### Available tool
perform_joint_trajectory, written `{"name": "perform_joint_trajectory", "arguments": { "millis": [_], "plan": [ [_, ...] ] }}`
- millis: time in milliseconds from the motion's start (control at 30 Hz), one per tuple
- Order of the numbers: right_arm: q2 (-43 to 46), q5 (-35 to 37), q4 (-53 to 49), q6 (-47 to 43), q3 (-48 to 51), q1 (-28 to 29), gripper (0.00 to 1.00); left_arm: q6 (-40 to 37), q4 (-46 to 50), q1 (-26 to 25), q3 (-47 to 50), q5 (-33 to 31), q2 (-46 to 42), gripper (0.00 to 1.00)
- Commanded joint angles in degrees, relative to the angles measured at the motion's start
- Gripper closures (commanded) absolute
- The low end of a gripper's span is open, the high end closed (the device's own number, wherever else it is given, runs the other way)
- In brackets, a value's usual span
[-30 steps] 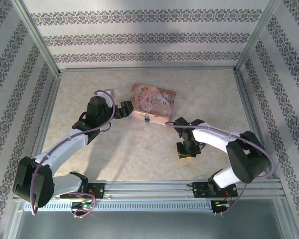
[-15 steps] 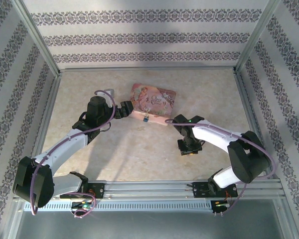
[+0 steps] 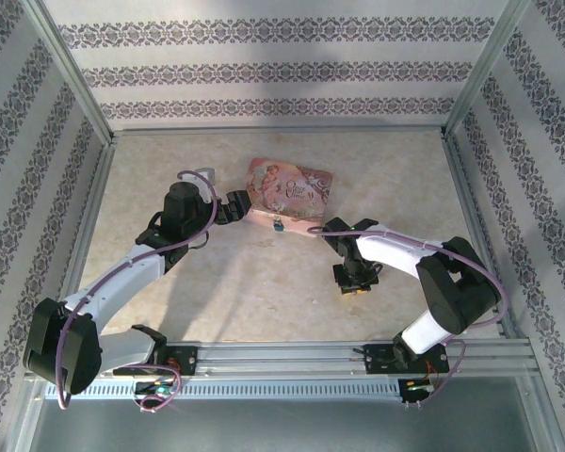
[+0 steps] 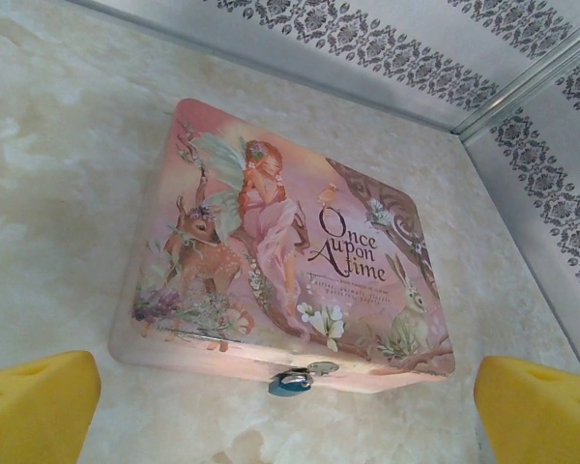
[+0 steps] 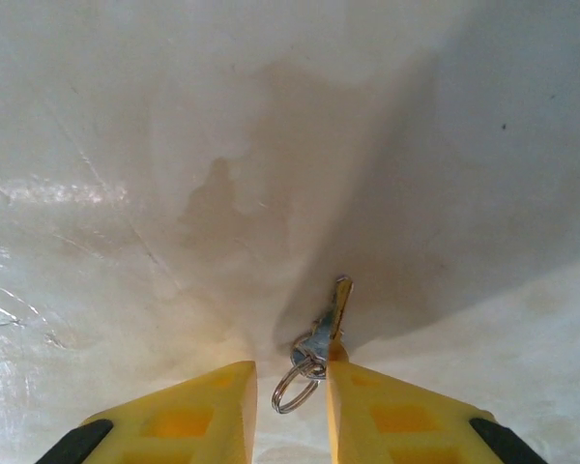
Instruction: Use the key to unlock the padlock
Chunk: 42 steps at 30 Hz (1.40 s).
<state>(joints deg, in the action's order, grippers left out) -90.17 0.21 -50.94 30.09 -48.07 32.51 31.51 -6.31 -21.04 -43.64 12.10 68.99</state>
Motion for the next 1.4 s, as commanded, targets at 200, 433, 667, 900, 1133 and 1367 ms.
{"name": "perform_joint_trajectory", "arguments": {
  "millis": [200,433,667,900,1133,1367],
  "plan": [
    [-1.5,2.12,-0.55,0.18,1.04,0.2,0.76,-1.45,1.3,-0.72,-2.56,-0.36,-0.74,0.01],
    [-1.35,1.73,0.33,0.34,1.58,0.05,0.81,-1.25,1.12,-0.67,-2.33,-0.31,-0.77,0.01],
    [1.4,2.7,-0.31,0.27,1.85,-0.08,0.91,-1.45,1.36,-0.68,-2.46,-0.57,-0.96,0.01],
    [6.8,3.59,0.66,-1.5,2.63,-1.43,1.0,-1.28,1.64,-0.58,-2.32,-0.83,-2.2,0.01],
    [15.73,1.2,4.85,-5.41,1.81,-2.66,1.0,2.21,1.56,-0.41,-0.52,-0.61,-4.65,0.01],
    [23.45,-3.24,11.22,-10.91,-2.82,-2.64,1.0,17.01,-0.97,-0.41,1.2,5.36,-3.16,0.01]
  ]
}}
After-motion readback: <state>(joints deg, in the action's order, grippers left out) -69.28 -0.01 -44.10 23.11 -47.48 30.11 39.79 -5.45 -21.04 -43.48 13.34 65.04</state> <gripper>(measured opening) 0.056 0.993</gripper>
